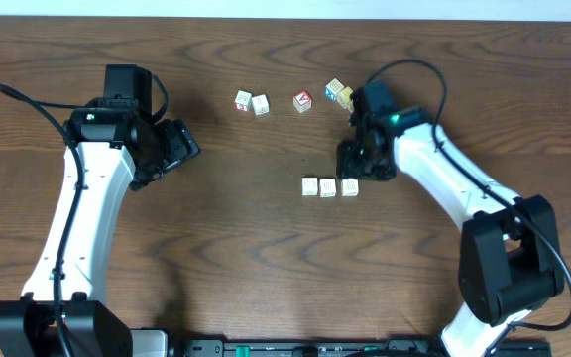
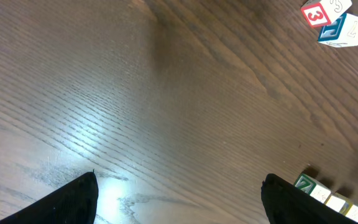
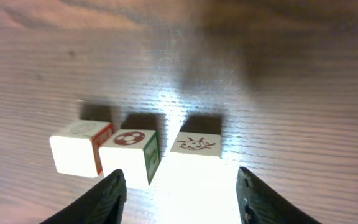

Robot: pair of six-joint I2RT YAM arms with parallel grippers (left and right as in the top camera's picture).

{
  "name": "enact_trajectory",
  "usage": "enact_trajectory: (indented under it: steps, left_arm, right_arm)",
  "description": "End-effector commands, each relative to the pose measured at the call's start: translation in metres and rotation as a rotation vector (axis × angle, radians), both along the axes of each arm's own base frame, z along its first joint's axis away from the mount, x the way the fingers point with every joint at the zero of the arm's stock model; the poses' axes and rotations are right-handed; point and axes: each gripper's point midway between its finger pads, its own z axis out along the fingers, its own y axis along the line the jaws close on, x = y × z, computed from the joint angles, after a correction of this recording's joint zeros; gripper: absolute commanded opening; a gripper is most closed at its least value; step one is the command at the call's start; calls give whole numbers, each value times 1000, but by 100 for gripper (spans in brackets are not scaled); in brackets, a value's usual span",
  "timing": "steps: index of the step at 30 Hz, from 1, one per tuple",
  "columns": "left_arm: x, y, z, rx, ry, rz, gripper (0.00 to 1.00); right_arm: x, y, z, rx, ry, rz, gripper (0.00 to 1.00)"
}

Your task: Lift 3 blocks

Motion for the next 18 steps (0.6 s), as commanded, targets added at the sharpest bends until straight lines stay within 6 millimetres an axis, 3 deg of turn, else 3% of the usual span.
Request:
enact_trajectory:
  steps: [1,4,7,9,11,18]
  left_arm:
    - [-2,4,1,19,-2,-8,84]
    - [-2,4,1,19,-2,-8,84]
    - [-2,4,1,19,-2,-8,84]
    - [-2,4,1,19,-2,-8,84]
    - [-2,4,1,19,-2,-8,84]
    - [-2,4,1,19,-2,-8,84]
  right_arm:
    - [14,-17,23,-7,-21,1,57]
    - [9,-41,31,-28,28,-11,56]
    - [1,-64,25,-48,75,7,33]
    - [-6,-74,14,-50,105,-15,29]
    - [-11,-74,3,-19,122,-24,22]
    - [-16,-42,-30,187,91,-11,20]
